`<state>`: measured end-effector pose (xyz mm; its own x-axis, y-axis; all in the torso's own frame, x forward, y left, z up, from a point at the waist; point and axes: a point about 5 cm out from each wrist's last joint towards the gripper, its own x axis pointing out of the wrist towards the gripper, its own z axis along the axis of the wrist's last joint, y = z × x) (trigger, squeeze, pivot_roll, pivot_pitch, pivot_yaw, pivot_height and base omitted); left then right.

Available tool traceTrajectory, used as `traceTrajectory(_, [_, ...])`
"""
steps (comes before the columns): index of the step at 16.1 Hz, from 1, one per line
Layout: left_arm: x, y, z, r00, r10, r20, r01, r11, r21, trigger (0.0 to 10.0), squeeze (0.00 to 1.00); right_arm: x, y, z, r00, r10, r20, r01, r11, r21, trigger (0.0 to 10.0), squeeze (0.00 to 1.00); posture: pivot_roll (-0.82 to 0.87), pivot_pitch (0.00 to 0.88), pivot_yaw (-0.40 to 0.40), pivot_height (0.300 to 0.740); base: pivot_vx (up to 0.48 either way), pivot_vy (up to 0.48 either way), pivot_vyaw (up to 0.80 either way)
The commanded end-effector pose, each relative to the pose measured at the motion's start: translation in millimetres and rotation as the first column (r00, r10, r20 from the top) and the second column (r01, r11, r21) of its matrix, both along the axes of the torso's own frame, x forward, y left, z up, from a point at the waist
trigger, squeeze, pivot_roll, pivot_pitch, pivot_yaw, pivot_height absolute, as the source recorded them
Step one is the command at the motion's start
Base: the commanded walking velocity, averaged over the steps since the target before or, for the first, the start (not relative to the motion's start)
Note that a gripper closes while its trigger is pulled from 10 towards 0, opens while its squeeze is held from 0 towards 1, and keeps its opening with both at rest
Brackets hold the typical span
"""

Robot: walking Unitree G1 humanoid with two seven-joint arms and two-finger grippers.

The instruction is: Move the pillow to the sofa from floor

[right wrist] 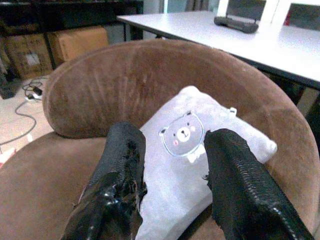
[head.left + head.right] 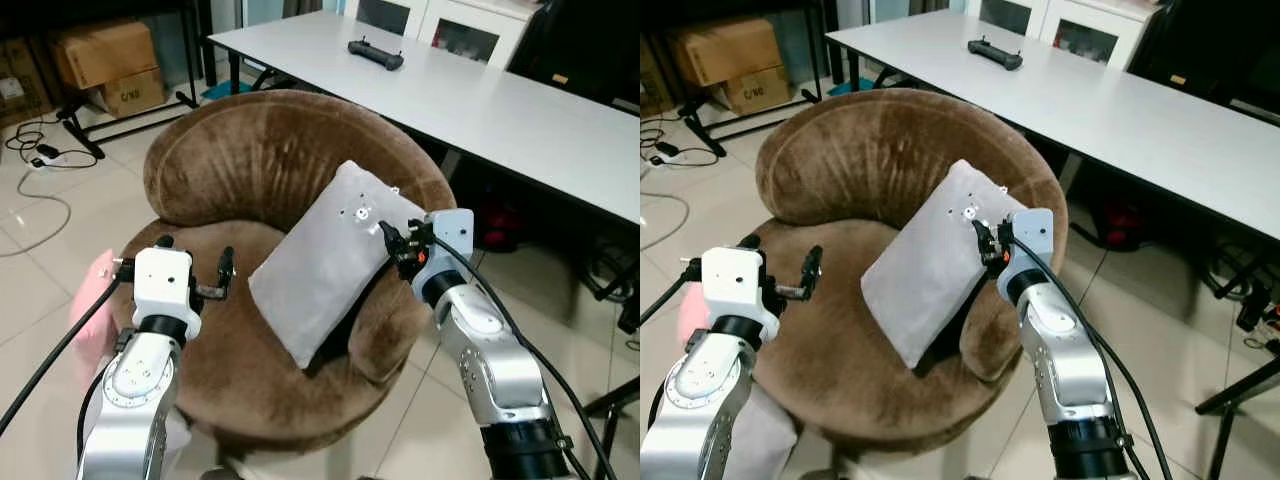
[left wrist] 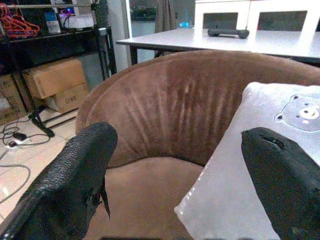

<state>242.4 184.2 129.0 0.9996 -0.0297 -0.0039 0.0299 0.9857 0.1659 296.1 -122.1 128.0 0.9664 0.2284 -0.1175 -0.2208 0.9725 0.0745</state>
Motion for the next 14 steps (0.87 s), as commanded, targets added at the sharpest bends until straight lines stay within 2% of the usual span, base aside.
traceTrajectory(1, [0.2,-2.5,-2,1.000,-0.018,-0.008,0.018,1.000,0.003,10.0,0.00,-1.7,-9.8,-3,0.998,-0.051,-0.025,0.050,0.998,-0.022,10.0,0.00,0.10,0.000,-0.086,0.740,-0.401,0.000,0.00])
traceTrajectory(2, [-1.0,-1.6,-3,1.000,-0.018,-0.011,0.018,1.000,0.006,10.0,0.00,-3.6,-19.1,-8,0.995,-0.089,-0.050,0.086,0.995,-0.054,10.0,0.00,0.10,0.000,-0.086,0.740,-0.401,0.000,0.00])
traceTrajectory(5, [-2.1,0.6,-5,1.000,-0.018,-0.017,0.018,1.000,0.013,10.0,0.00,-8.0,-32.1,-15,0.988,-0.130,-0.081,0.123,0.988,-0.090,10.0,0.00,0.10,0.000,-0.081,0.740,-0.353,0.000,0.00])
traceTrajectory(10, [-3.6,1.4,-8,0.999,-0.043,-0.027,0.043,0.999,0.026,10.0,0.00,-16.8,-37.8,-19,0.983,-0.153,-0.107,0.141,0.984,-0.106,10.0,0.00,0.08,0.000,-0.057,0.740,0.000,0.000,0.00])
traceTrajectory(14, [-4.1,-4.8,-11,0.998,-0.056,-0.026,0.057,0.998,0.028,10.0,0.00,-18.2,-46.2,-20,0.977,-0.187,-0.106,0.173,0.976,-0.128,10.0,0.00,0.08,0.000,-0.042,0.740,0.000,0.000,0.00])
